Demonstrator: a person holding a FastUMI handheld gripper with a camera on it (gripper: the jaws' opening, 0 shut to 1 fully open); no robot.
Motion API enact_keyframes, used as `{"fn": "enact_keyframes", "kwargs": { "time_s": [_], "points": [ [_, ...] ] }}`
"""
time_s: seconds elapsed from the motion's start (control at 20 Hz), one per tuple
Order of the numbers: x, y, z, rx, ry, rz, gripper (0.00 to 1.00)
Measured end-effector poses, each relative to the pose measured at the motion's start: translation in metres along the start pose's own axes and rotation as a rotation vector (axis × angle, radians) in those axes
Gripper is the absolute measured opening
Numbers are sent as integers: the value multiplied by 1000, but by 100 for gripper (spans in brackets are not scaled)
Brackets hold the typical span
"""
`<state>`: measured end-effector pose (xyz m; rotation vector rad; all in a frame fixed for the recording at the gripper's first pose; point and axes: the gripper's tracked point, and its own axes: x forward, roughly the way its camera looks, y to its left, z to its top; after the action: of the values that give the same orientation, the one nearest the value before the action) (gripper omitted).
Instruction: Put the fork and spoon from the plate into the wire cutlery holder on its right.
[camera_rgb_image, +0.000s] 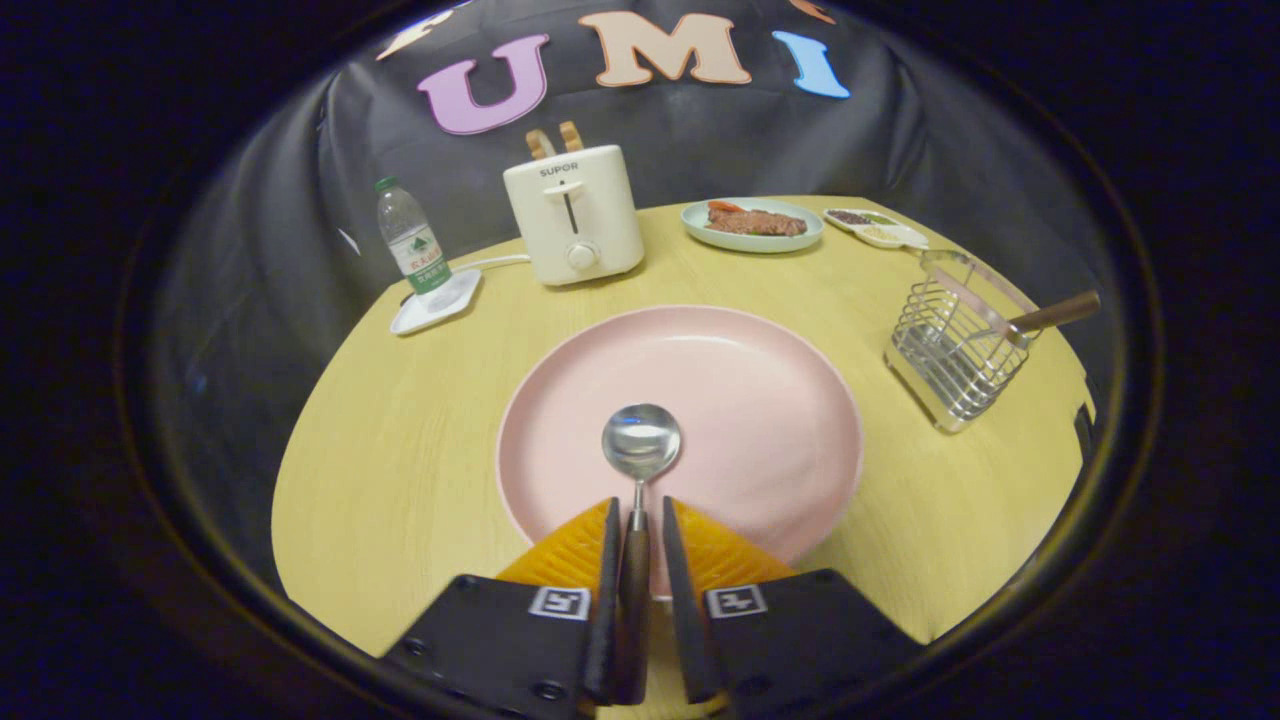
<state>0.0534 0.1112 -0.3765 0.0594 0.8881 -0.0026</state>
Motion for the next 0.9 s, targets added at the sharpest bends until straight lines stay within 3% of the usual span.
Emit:
{"fn": "enact_keyframes", "kwargs": {
  "time_s": [0.3,0.9],
  "points": [
    [0,-5,8,14,13,5,5],
    [-45,-29,67,-1,-13,72,5]
  ]
}}
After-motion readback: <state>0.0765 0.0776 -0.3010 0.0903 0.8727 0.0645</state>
